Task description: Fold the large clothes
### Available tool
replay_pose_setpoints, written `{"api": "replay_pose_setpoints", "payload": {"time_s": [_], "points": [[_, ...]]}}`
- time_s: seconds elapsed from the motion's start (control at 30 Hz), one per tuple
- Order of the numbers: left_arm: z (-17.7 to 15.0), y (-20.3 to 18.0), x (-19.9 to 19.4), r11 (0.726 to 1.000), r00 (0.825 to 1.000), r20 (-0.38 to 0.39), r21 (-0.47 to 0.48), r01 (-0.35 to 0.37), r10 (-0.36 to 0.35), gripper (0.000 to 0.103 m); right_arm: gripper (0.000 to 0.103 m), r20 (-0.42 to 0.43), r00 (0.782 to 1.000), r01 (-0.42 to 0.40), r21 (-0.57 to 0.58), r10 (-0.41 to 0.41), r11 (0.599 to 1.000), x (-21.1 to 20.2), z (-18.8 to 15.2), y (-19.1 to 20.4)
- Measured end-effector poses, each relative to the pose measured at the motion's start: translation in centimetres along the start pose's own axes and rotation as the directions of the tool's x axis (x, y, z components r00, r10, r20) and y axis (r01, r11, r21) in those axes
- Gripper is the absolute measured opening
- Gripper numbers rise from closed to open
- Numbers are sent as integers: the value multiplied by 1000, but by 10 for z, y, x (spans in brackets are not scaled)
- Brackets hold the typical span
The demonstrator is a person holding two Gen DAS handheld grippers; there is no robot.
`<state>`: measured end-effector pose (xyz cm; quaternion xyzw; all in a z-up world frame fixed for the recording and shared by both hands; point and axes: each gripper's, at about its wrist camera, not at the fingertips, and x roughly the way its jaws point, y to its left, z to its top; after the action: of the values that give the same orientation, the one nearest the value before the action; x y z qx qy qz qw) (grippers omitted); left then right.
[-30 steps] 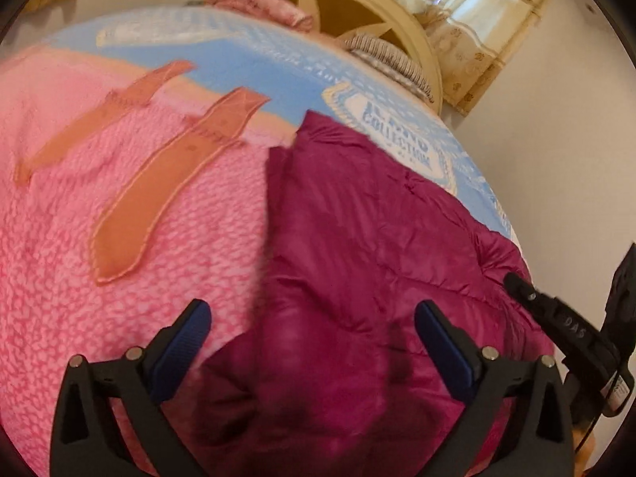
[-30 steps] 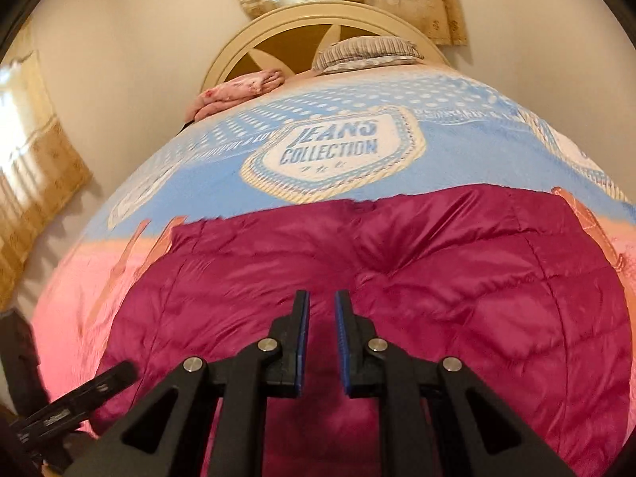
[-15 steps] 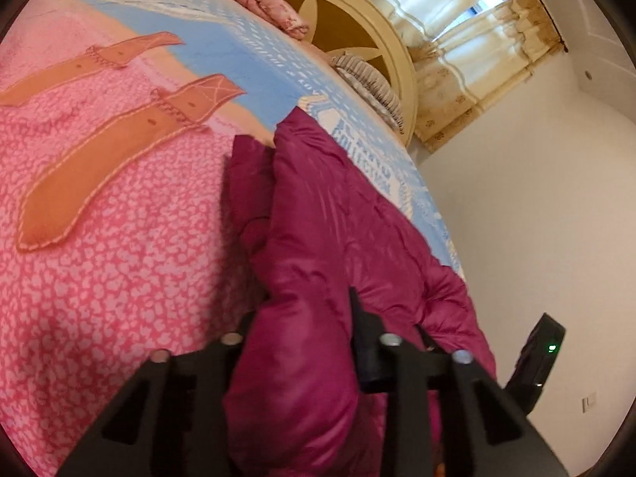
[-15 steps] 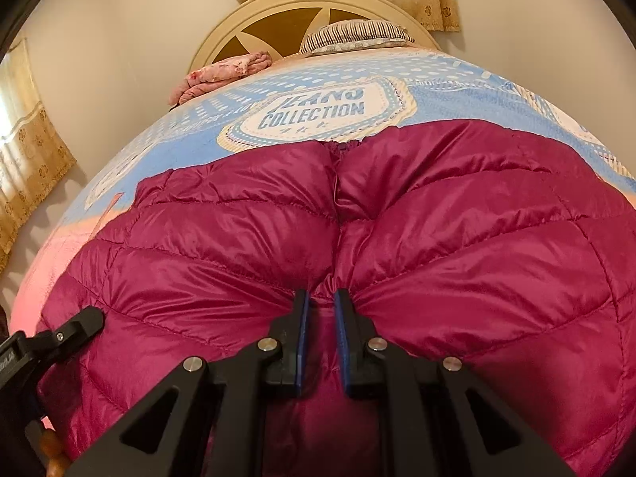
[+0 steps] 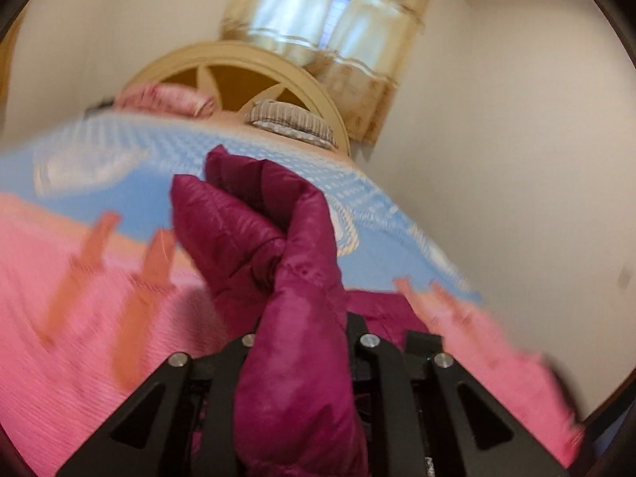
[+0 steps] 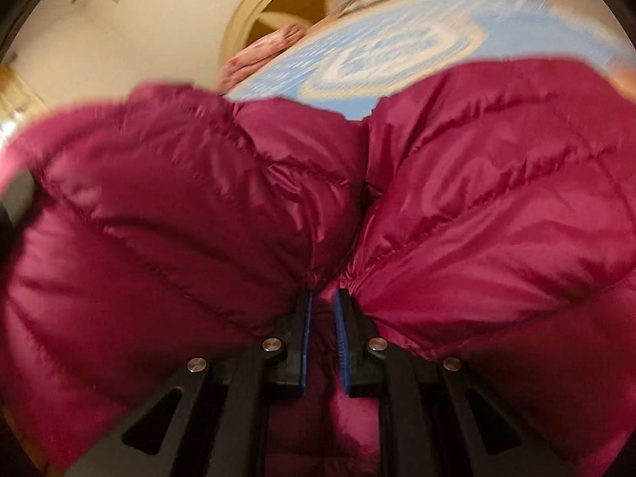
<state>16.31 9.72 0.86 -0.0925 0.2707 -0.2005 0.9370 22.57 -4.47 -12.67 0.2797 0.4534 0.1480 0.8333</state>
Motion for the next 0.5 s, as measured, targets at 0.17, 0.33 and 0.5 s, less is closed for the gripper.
{"api": "replay_pose_setpoints", "payload": {"time_s": [0.17, 0.33, 0.5], "points": [[-4, -35, -7, 984, 1000, 12, 178, -26, 24, 17, 11, -15, 993, -112, 57, 113, 992, -24, 4, -7], [-23, -86, 14, 946, 999, -22, 323, -17, 26, 17, 12, 173, 982, -84, 64, 72, 994, -113, 11, -46], [-65, -147, 57, 868, 993, -105, 496, 12, 47, 17, 12, 311, 944, 75, 109, -106, 991, -195, 6, -107]]}}
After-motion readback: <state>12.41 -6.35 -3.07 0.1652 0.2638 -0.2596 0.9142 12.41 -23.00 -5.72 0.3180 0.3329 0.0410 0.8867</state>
